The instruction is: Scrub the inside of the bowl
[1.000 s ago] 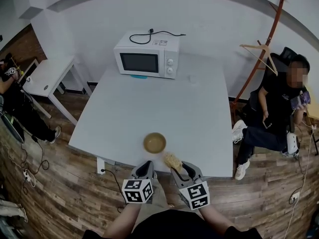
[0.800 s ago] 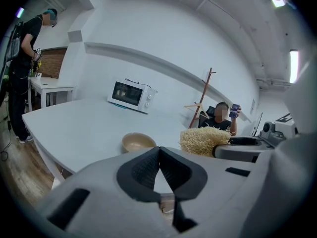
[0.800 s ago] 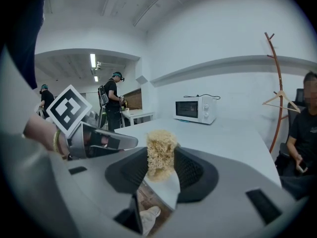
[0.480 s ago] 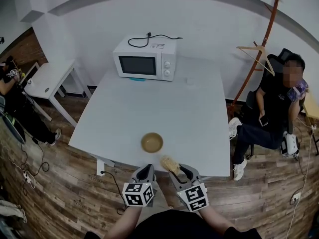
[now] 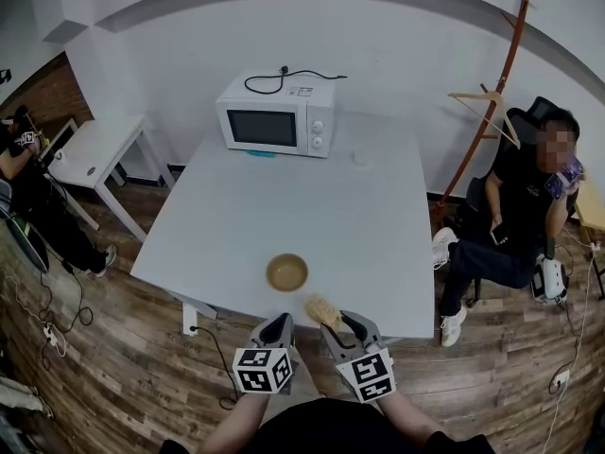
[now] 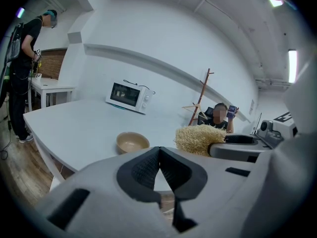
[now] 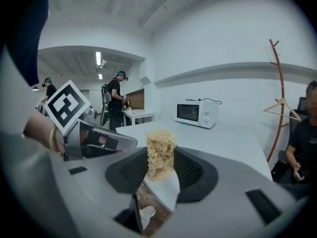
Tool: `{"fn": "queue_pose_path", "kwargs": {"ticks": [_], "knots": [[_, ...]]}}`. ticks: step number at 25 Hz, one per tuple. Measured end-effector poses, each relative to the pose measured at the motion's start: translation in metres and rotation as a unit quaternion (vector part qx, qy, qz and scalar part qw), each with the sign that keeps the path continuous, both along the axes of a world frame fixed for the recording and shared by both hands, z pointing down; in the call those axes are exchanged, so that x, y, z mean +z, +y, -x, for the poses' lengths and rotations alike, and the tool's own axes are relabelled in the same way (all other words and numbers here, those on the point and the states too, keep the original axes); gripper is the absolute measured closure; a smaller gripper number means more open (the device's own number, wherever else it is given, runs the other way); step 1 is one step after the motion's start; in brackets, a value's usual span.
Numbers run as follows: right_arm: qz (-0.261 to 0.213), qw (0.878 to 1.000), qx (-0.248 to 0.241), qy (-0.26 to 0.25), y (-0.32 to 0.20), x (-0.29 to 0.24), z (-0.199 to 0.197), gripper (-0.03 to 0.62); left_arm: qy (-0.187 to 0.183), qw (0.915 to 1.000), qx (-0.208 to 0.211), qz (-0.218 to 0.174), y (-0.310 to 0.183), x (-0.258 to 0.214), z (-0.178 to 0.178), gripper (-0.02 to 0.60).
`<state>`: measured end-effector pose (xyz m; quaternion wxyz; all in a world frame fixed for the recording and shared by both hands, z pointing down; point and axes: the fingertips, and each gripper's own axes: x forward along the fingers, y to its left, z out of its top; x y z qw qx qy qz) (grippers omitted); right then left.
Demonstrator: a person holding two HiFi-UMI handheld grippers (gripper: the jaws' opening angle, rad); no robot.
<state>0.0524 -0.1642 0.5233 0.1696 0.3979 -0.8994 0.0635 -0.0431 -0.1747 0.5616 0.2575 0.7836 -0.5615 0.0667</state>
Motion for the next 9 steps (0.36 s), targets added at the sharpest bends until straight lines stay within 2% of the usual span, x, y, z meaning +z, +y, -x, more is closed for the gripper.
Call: {"fn": "queue_pose_path", "kwargs": {"ticks": [9], "knots": [[-0.002,1.000,-0.007,0.001,0.0020,-0.0013,0.0039,0.431,-0.002,1.0000,-0.002,-0.001,0.0024,-0.0028,0.0022,0.563]]}}
